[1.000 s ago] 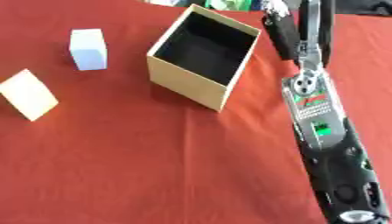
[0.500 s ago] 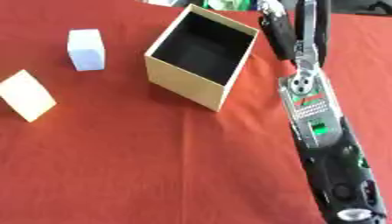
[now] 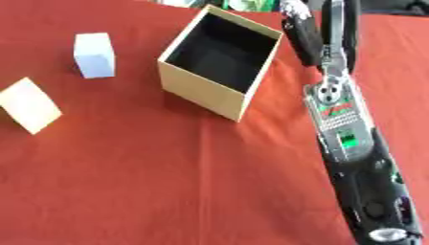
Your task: Pick up objects on the table and place them in the box.
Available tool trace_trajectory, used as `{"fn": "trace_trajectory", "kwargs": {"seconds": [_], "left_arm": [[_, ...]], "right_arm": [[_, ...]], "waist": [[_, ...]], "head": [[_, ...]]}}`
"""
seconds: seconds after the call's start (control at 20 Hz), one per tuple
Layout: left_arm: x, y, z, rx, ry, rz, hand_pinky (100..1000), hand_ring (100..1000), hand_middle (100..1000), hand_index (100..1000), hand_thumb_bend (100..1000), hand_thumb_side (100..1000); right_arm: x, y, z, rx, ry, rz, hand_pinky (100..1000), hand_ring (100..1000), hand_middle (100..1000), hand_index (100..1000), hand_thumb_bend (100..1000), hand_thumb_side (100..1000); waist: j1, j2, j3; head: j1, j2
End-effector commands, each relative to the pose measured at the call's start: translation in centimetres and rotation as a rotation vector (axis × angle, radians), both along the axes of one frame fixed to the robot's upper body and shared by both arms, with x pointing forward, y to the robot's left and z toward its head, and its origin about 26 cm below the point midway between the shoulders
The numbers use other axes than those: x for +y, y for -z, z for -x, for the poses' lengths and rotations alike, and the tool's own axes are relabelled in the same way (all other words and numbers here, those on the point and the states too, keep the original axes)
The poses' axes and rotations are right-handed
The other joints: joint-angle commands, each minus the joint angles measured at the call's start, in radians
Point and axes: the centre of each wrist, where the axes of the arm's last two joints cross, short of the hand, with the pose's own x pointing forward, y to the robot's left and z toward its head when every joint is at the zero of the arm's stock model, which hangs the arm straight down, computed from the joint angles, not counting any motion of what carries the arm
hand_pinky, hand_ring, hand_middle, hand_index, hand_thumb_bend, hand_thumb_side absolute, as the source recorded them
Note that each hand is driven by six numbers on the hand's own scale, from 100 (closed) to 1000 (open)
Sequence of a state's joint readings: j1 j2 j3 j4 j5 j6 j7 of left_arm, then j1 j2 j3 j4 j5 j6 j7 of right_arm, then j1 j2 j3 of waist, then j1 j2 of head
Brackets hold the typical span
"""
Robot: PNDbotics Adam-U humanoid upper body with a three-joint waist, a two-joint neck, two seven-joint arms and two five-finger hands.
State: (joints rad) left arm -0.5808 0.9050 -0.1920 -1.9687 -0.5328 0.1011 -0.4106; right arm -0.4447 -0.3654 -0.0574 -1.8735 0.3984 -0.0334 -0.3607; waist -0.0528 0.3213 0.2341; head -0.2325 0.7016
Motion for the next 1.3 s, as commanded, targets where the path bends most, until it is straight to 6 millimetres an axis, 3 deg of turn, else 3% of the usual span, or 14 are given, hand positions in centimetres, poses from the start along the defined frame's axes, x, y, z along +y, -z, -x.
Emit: {"fn": "trace_trajectory", "kwargs": {"seconds": [0.05, 0.15, 0.2, 0.25, 0.35, 0.6, 1.0, 1.15, 1.3], "left_arm": [[0.0, -1.0, 0.1, 0.026, -0.055, -0.030, 751, 911, 828, 853, 193, 980], [-0.2, -1.0, -0.3, 0.067, -0.093, -0.024, 752, 913, 829, 858, 209, 985], [-0.3, -1.0, -0.6, 0.096, -0.114, -0.018, 755, 917, 832, 869, 280, 1000], [-0.4, -1.0, -0.9, 0.125, -0.134, -0.012, 755, 917, 832, 869, 280, 1000], [-0.7, -1.2, -1.4, 0.168, -0.172, -0.012, 758, 915, 836, 870, 364, 1000], [-1.7, -1.7, -2.4, 0.213, -0.219, -0.028, 764, 916, 845, 869, 444, 1000], [-2.4, -1.3, -4.1, 0.285, -0.206, -0.074, 796, 957, 911, 907, 466, 1000], [-2.2, -0.9, -4.8, 0.303, -0.201, -0.086, 824, 976, 905, 894, 517, 1000], [-2.1, -0.4, -5.4, 0.317, -0.218, -0.107, 841, 987, 915, 892, 632, 1000]], "right_arm": [[-0.3, -0.7, 0.1, -0.016, 0.004, 0.022, 804, 758, 738, 1000, 100, 809], [-0.3, -0.6, 0.1, -0.014, 0.003, 0.023, 804, 758, 738, 1000, 100, 809], [-0.3, -0.6, 0.1, -0.013, 0.003, 0.022, 803, 757, 737, 1000, 100, 810], [-0.3, -0.6, 0.1, -0.011, 0.003, 0.022, 803, 757, 737, 1000, 100, 810], [-0.3, -0.5, 0.1, -0.009, 0.005, 0.022, 803, 757, 736, 1000, 100, 810], [-0.3, -0.3, 0.1, -0.004, 0.006, 0.022, 802, 757, 734, 1000, 100, 811], [-0.3, -0.1, 0.2, 0.000, 0.002, 0.019, 802, 755, 732, 1000, 100, 808], [-0.3, -0.1, 0.3, 0.002, 0.000, 0.019, 802, 754, 731, 1000, 100, 808], [-0.3, -0.1, 0.3, 0.003, -0.002, 0.018, 801, 753, 730, 1000, 100, 808]], "waist": [[0.007, -0.022, 0.000], [0.010, -0.024, 0.000], [0.011, -0.025, 0.000], [0.012, -0.026, 0.000], [0.014, -0.027, 0.000], [0.018, -0.031, 0.001], [0.019, -0.030, -0.003], [0.020, -0.029, -0.004], [0.020, -0.028, -0.005]], "head": [[-0.001, -0.003], [0.001, -0.003], [0.001, -0.002], [0.001, -0.002], [0.002, -0.002], [0.002, 0.000], [0.005, -0.007], [0.006, -0.006], [0.007, -0.005]]}}
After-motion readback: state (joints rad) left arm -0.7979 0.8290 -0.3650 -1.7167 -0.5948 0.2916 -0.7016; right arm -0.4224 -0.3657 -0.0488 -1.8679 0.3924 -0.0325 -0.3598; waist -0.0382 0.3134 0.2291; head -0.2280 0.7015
